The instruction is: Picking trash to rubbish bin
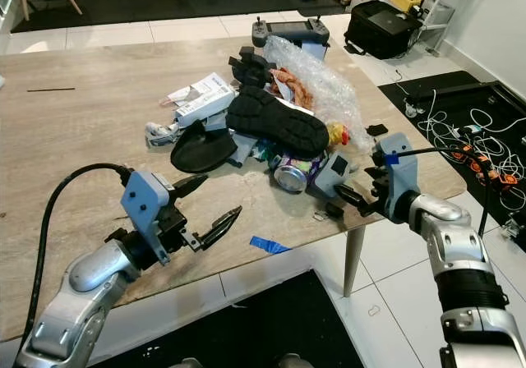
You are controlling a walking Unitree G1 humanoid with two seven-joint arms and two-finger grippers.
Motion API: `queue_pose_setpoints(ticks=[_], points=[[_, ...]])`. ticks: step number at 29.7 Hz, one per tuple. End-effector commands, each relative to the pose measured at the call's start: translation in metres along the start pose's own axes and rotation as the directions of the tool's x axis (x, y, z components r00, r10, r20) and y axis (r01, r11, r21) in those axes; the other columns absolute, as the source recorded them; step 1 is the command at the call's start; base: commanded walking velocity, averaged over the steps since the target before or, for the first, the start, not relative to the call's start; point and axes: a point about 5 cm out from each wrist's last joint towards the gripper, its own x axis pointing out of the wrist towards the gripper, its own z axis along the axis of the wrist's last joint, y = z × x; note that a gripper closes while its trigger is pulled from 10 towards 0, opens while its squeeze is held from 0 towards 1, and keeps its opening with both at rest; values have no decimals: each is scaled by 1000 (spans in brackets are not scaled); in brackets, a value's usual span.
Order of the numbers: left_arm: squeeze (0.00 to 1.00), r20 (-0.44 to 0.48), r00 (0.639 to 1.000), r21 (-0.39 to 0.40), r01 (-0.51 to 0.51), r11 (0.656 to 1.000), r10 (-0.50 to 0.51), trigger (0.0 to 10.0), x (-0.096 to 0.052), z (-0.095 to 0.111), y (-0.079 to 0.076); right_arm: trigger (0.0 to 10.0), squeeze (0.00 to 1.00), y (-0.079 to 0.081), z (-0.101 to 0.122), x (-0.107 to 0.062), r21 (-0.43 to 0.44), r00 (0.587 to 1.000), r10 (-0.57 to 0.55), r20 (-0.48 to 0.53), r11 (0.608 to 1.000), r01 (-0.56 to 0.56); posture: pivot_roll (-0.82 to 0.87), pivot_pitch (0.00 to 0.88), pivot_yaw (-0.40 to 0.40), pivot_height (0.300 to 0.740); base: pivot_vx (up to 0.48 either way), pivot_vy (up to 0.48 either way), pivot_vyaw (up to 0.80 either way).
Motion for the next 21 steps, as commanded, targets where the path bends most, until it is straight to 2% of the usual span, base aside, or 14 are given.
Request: queue_pose_setpoints(ticks=[1,7,11,16,18,21], points=[[0,-15,999,-1,30,1000,-30,10000,-1,0,-3,10000,0,0,2,-1,-16,999,43,-11,999,-43,-17,187,-83,740,0,0,0],[0,-24,999,-4,31,1000,-31,10000,-3,1,-3,10000,0,7,28,-1,-54,986,158,45,986,-156,-15,188,-83,740,0,0,0],[0,-29,999,-7,43,999,-43,10000,-4,1,-4,10000,0,9,33,-2,-76,980,192,44,979,-189,-15,188,-83,740,0,0,0],[0,-32,998,-13,45,999,-46,10000,-4,0,-5,10000,0,5,32,-2,-94,980,197,19,976,-194,-14,189,-80,740,0,0,0],[0,-38,998,-21,56,998,-57,10000,-4,0,-6,10000,0,0,21,-1,-89,979,202,-28,975,-204,-8,190,-80,740,0,0,0],[0,-42,997,-24,61,998,-62,10000,-4,0,-6,10000,0,-2,16,0,-75,978,205,-46,975,-208,-7,191,-80,740,0,0,0]])
